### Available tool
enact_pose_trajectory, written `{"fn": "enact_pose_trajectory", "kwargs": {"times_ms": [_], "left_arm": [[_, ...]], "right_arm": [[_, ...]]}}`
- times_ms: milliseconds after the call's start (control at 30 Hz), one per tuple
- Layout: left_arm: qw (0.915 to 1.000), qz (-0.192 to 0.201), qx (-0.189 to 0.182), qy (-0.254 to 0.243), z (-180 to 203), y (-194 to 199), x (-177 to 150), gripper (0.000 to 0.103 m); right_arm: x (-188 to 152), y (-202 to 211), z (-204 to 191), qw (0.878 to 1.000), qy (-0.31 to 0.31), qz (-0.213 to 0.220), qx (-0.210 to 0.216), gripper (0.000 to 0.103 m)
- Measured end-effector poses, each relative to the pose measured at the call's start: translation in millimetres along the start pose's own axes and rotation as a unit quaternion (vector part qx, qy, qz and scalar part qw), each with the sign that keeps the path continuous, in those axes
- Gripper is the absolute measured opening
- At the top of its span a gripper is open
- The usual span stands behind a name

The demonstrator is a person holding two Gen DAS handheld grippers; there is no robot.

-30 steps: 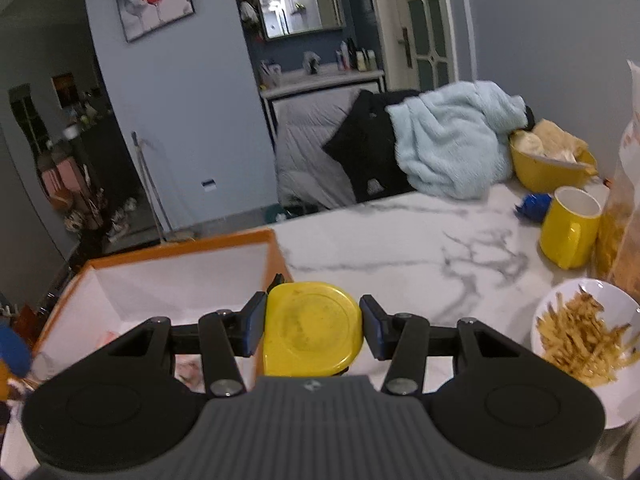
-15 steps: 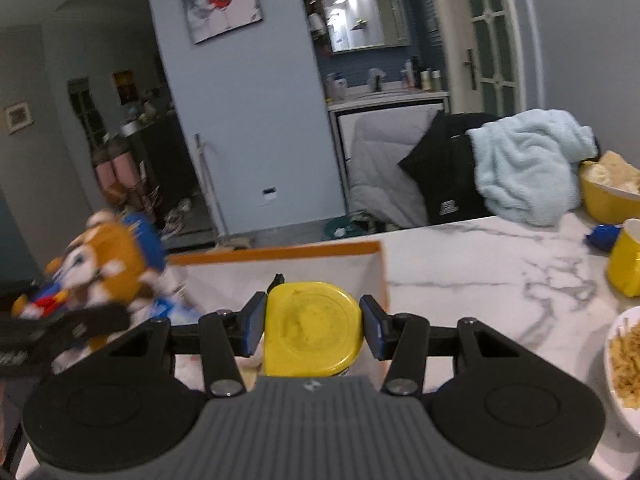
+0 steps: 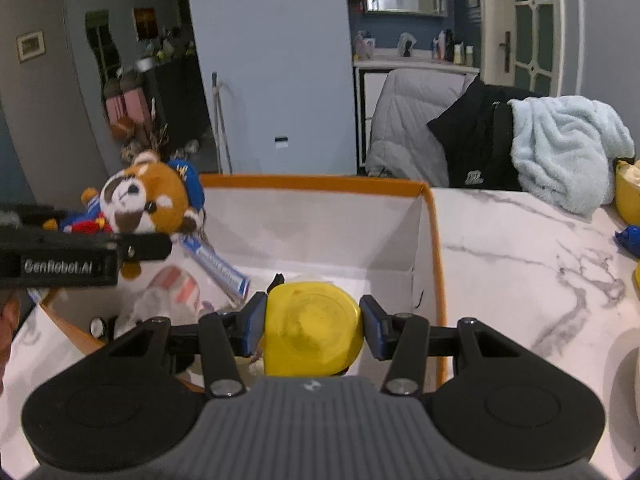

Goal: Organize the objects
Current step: 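Carry the dog plush and tape measure over the orange box with both tools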

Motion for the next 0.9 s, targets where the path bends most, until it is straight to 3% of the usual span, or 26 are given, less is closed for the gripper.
{"fn": "enact_pose_trajectory", "kwargs": {"times_ms": [300, 467, 667, 900], "left_arm": [[0.9986, -0.02, 0.01, -0.048, 3.9, -27.8, 7.2, 0.075], [0.9942, 0.002, -0.028, -0.104, 10.7, -39.1, 17.4, 0.076], [0.9876, -0.07, -0.018, -0.139, 9.7, -66.0, 8.3, 0.076], [0.9839, -0.097, -0.005, -0.15, 8.9, -73.6, 0.9, 0.083]], "right_arm": [[-6.5, -17.9, -7.1, 0.999, 0.024, -0.026, -0.005, 0.052], [-7.3, -21.9, -7.3, 0.999, 0.039, -0.025, -0.012, 0.052], [-9.0, -28.3, -12.4, 0.997, 0.072, -0.034, -0.01, 0.052], [-8.4, -28.1, -16.1, 0.996, 0.077, -0.038, -0.014, 0.053]]}}
Point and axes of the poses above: each gripper's, at about its wrist camera, not at the fingertips, and y roughly against the way its jaws point, z to its right, x to its top, the point moved 1 cm from there along -y, roughly the way its jaws point, and after that the axes turned 12 degrees about z, right-handed, at the moved point
